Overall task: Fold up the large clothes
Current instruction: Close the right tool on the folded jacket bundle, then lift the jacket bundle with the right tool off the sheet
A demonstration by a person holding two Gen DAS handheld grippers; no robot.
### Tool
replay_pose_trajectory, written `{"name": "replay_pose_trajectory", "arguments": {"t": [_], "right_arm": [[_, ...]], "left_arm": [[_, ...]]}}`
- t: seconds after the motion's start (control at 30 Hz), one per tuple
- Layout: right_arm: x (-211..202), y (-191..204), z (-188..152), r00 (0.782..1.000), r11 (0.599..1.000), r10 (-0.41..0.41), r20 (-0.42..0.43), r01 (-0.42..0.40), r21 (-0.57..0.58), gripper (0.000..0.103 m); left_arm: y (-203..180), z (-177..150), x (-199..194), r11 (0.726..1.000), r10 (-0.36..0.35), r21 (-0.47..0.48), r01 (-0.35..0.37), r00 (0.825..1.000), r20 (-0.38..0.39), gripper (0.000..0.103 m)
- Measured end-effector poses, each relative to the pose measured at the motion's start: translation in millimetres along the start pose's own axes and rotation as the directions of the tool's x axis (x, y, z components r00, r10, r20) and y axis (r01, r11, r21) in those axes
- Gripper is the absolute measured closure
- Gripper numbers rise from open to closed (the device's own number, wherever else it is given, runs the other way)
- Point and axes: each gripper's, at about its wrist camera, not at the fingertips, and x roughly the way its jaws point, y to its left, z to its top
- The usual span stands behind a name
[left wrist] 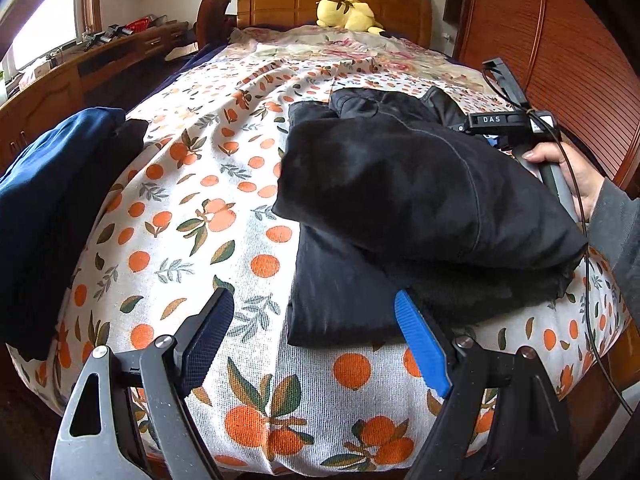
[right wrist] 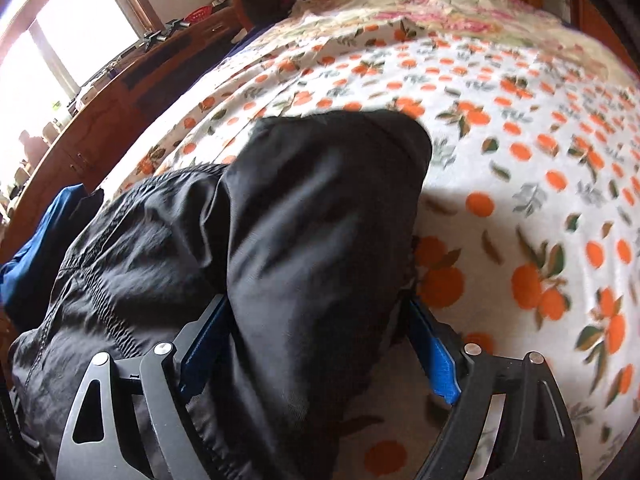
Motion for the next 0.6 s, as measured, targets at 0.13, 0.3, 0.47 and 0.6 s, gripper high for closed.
{"name": "replay_pose_trajectory", "arguments": {"t": [0.13, 0.3, 0.47, 0.6], "right_arm": [[-1.7, 5.7, -5.8, 1.0, 0.999, -0.002, 0.013, 0.002, -0.036, 0.046], [-25.8, 10.4, -16.1, 0.996, 0.994, -0.052, 0.069, 0.059, -0.095, 0.076], [-57.0, 8.0, -46.2, 0.994, 0.987, -0.082, 0.072, 0.092, -0.136, 0.077], [-83.9, -4.4, -70.3, 0.995, 0.985, -0.086, 0.06, 0.093, -0.142, 0.077]], "left_arm": [[3.5, 1.5, 0.4, 1.0, 0.002, -0.01, -0.002, 1.0, 0.002, 0.02], [9.9, 1.9, -1.6, 1.0, 0.002, -0.03, -0.001, 1.0, 0.01, 0.02], [13.6, 1.0, -7.9, 0.999, -0.004, -0.042, 0.006, 1.0, 0.027, 0.02], [14.6, 1.3, -11.4, 0.999, -0.012, -0.048, 0.014, 0.999, 0.039, 0.02]]}}
